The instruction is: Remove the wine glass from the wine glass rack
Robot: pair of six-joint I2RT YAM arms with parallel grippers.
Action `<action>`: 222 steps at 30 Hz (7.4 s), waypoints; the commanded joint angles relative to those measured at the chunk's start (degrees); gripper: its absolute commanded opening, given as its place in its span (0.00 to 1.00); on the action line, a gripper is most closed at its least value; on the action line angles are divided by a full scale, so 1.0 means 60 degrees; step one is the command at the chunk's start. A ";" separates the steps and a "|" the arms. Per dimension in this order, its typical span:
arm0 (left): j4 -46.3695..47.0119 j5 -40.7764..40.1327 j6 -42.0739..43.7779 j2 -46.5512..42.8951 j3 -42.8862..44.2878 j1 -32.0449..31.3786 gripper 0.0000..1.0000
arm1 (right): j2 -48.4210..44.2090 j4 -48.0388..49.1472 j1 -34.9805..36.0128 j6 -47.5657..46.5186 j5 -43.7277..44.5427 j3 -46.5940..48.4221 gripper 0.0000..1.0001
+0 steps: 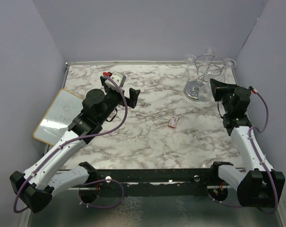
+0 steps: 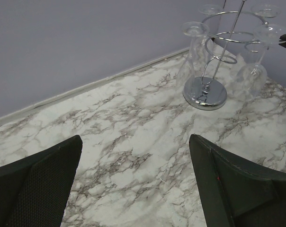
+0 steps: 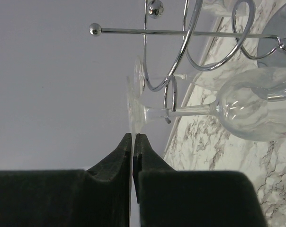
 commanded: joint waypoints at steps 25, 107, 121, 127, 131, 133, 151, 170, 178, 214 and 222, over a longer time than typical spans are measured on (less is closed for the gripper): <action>0.0265 0.0210 -0.0070 0.0033 -0.0077 -0.0057 0.98 | -0.2084 -0.0996 0.0028 -0.4485 -0.4101 -0.1158 0.01; 0.3650 0.6710 -0.6909 0.3212 -0.1120 -0.0490 0.62 | -0.0205 0.1808 0.2529 -0.8192 -0.9878 -0.1097 0.01; -0.3120 0.4752 -0.4023 0.1561 0.1985 0.1598 0.88 | -0.1074 0.5814 0.3574 -1.4933 -1.1446 -0.2600 0.01; -0.3732 0.5745 -0.4745 0.1597 0.2715 0.2900 0.84 | -0.0761 0.2053 0.4716 -2.2104 -1.1368 -0.1508 0.01; -0.4370 0.5644 -0.4832 0.1557 0.3331 0.3256 0.82 | -0.0346 0.1878 0.4852 -2.4182 -1.1051 -0.1268 0.01; -0.4686 0.5380 -0.4851 0.1409 0.3718 0.3391 0.82 | -0.0198 0.1479 0.4957 -2.5191 -1.0437 -0.1156 0.01; -0.7013 0.4872 -0.3282 0.1158 0.4181 0.3437 0.76 | -0.0047 0.2969 0.8362 -2.9226 -0.4834 -0.2972 0.01; -0.8204 0.5751 -0.1981 0.0751 0.2781 0.3430 0.52 | 0.1005 0.4828 1.0494 -3.1412 -0.1441 -0.3926 0.01; -0.8292 0.5986 -0.1814 0.0847 0.2221 0.3432 0.51 | 0.1376 0.5624 1.0891 -3.1858 -0.1060 -0.4160 0.01; -0.8616 0.4523 -0.1617 0.1736 0.2781 0.3374 0.00 | 0.2748 0.5597 1.0940 -3.0914 -0.1020 -0.3257 0.25; -0.8463 0.2331 -0.2296 0.2628 0.3924 0.3389 0.00 | 0.2843 0.6813 1.0483 -2.9160 -0.1445 -0.4042 1.00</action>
